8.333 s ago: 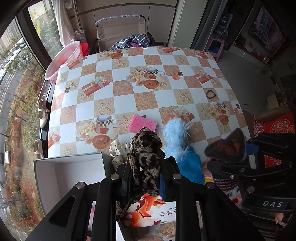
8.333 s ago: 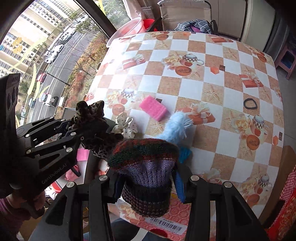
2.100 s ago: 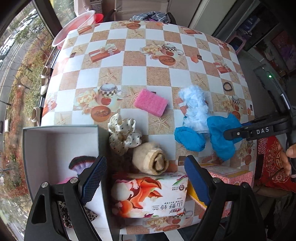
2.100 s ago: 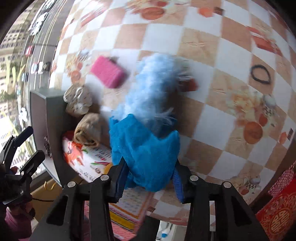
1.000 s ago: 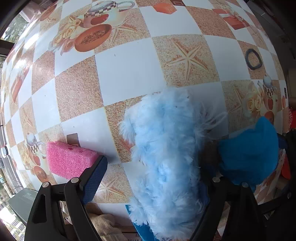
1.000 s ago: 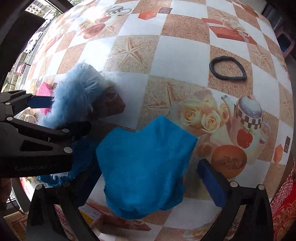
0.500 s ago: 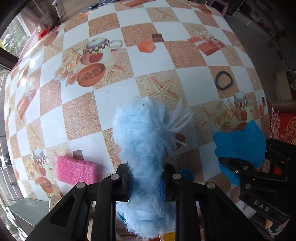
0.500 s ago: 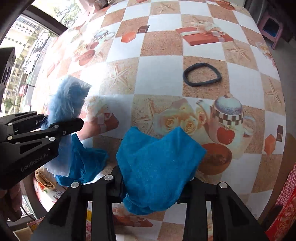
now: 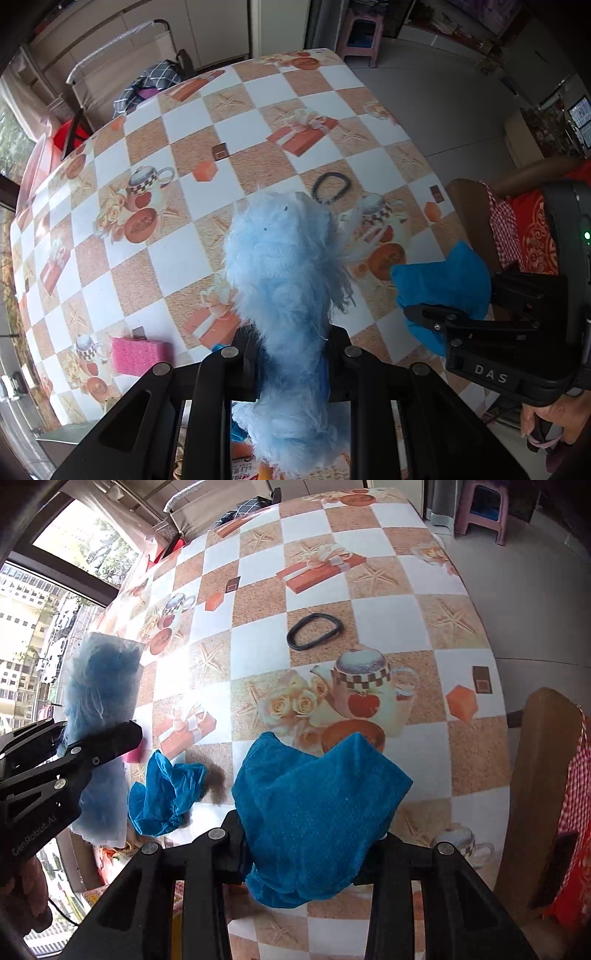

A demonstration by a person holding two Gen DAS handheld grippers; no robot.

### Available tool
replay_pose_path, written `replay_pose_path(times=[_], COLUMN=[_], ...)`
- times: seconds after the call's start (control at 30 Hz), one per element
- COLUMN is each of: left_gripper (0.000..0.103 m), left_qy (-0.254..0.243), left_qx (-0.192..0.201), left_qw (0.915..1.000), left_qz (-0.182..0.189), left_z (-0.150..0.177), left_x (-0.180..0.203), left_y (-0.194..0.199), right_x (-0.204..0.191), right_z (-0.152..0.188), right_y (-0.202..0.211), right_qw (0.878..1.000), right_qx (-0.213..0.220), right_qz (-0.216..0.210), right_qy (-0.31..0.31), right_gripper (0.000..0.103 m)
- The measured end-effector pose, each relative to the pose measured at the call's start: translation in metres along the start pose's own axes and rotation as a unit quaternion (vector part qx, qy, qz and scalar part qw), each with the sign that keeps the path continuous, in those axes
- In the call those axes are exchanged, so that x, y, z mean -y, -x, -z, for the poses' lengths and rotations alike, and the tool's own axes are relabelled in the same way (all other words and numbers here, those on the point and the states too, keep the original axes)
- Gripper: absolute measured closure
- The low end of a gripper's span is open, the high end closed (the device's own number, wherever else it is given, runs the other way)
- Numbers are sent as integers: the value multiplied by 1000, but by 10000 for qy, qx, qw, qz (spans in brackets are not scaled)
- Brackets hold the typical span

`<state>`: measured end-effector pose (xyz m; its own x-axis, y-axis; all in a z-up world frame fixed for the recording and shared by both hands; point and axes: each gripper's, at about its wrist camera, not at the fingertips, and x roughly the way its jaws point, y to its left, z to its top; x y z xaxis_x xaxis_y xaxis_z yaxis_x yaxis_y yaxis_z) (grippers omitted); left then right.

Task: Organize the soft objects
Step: 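Carry the fluffy toy in the left tool and the cloth in the right tool over the box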

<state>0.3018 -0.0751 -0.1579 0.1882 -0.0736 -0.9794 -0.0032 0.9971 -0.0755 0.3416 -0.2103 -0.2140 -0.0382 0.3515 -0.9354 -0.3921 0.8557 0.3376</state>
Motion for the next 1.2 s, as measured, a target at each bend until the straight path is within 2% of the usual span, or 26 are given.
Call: replay_pose_path(times=[0.2, 0.33, 0.6, 0.77, 0.87, 1.0, 1.2], left_gripper=[80, 80, 80, 80, 80, 80, 80], left_qy=[-632, -1303, -2014, -2387, -2449, -2240, -1645], left_qx=[168, 264, 176, -10, -95, -181, -187], left_qw=[9970, 9891, 9735, 9637, 9623, 9679, 9812], left_qz=[420, 626, 1071, 1199, 1181, 1127, 989], left_z=[19, 44, 116, 166, 193, 225, 265], left_x=[56, 96, 137, 138, 127, 101, 48], left_y=[24, 42, 70, 82, 86, 90, 97], right_x=[21, 34, 36, 19, 3, -28, -82], right_z=[38, 72, 143, 177, 193, 212, 232], right_y=[24, 37, 47, 48, 46, 38, 27], right_qw=[9990, 9972, 9933, 9929, 9935, 9955, 9980], right_qx=[117, 117, -7, -90, -146, -285, -503], right_qz=[127, 256, 436, 464, 453, 389, 150], right_qy=[-411, -699, -1069, -1089, -1034, -812, -347], right_gripper=[65, 65, 65, 65, 65, 65, 65])
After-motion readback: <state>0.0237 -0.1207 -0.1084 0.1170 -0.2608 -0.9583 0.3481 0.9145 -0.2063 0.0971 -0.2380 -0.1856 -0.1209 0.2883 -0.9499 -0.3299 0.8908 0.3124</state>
